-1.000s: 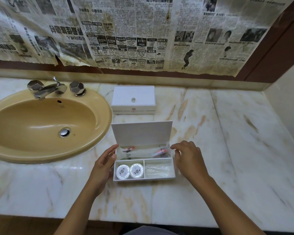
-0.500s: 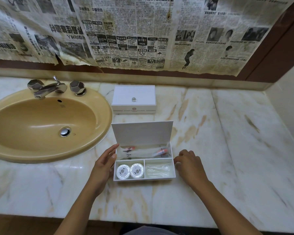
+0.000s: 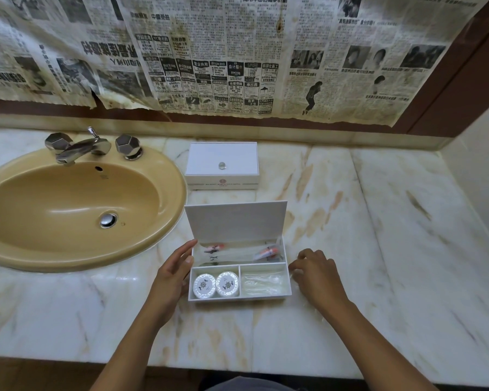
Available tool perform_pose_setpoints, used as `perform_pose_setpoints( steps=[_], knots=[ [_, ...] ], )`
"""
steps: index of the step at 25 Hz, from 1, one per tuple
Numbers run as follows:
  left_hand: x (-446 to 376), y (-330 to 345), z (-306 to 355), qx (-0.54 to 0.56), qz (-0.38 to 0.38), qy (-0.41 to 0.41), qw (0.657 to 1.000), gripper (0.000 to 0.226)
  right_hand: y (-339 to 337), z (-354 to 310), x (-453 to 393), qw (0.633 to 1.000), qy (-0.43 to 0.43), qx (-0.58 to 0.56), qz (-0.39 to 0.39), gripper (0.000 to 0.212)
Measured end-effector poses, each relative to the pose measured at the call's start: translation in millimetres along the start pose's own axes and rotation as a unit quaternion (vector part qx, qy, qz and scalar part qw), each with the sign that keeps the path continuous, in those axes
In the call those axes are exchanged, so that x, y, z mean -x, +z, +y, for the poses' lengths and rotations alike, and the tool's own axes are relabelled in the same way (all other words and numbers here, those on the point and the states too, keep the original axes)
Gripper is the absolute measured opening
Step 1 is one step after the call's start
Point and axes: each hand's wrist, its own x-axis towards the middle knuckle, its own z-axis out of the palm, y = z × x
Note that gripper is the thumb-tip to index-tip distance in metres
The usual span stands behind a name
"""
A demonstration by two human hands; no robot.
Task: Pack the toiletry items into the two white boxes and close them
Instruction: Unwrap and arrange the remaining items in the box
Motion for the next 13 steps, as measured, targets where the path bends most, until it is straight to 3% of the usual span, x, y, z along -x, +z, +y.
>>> perform_pose_setpoints(
  steps=[8,13],
  knots=[
    [-1.9,-3.9,-4.9,-0.007,-0.001,0.000,1.000,0.033,-5.9,3.1,1.0,0.999,0.018,-0.025,0.043,0.018],
    [-1.7,-3.3,-4.7,-0.014,-0.001,0.002,1.000,0.033,-24.6,0.3,1.4,0.989,0.027,-0.074,0.124,0.009]
  ],
)
